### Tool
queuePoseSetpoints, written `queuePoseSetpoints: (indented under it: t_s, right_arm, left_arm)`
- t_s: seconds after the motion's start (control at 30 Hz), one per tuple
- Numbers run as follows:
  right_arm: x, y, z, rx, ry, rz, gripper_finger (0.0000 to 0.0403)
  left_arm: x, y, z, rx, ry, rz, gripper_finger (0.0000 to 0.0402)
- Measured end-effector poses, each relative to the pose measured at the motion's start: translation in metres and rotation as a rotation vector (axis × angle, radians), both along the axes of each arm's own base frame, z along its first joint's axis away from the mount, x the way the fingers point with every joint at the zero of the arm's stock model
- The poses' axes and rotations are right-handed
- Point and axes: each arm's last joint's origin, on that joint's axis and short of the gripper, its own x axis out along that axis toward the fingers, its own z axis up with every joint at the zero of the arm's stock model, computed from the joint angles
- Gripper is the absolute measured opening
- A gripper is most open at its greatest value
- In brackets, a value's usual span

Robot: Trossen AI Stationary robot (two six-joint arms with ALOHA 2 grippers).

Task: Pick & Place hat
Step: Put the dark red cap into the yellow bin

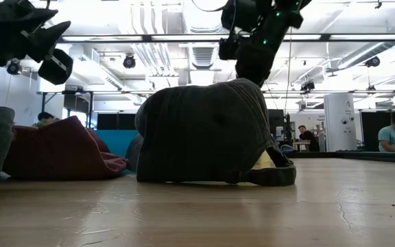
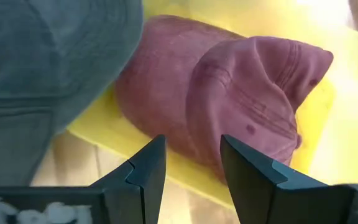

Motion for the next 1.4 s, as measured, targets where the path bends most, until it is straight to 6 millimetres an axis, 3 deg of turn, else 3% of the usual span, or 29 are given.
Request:
queuePoseSetpoints:
  t_s: [0.17,0.3,0.37,0.5,0.6,0.77,0.87,1.03,1.3,1.4]
  right_arm:
    - [-0.002,0.029,0.002,0.247,0.002,0.021,0.0148]
    - [0.000,0.050,0.002,0.469,-0.002,-0.003,0.0148]
    - [0.001,0.063,0.002,0.446,-0.003,0.004,0.0148]
    - [0.000,0.088,0.001,0.401,0.014,0.024,0.0148]
    - [-0.002,0.100,0.000,0.389,0.031,0.044,0.0148]
    - [-0.007,0.118,-0.005,0.393,0.060,0.034,0.0148]
    - [-0.009,0.122,-0.008,0.389,0.069,0.026,0.0148]
    - [-0.016,0.131,-0.017,0.412,0.111,-0.011,0.0148]
    - [-0.025,0.142,-0.031,0.349,0.141,-0.019,0.0148]
    - [-0.028,0.144,-0.036,0.352,0.156,-0.026,0.0148]
  left_arm:
    - [-0.003,0.004,0.014,-0.368,-0.089,0.059,0.0085]
    - [-0.004,0.007,0.018,-0.434,-0.144,0.131,0.0085]
    - [-0.005,0.008,0.019,-0.451,-0.165,0.166,0.0085]
    - [-0.007,0.013,0.022,-0.730,-0.221,0.220,0.0085]
    - [-0.006,0.018,0.018,-0.756,-0.233,0.407,0.0085]
    - [-0.004,0.018,0.016,-0.841,-0.214,0.386,0.0085]
    - [0.001,0.015,0.015,-0.828,-0.083,0.343,0.0084]
    - [0.015,0.002,0.023,-0.702,0.318,0.223,0.0067]
    - [0.051,-0.026,0.049,-0.174,0.730,0.189,0.0043]
    - [0.069,-0.040,0.056,-0.051,0.851,0.150,0.0042]
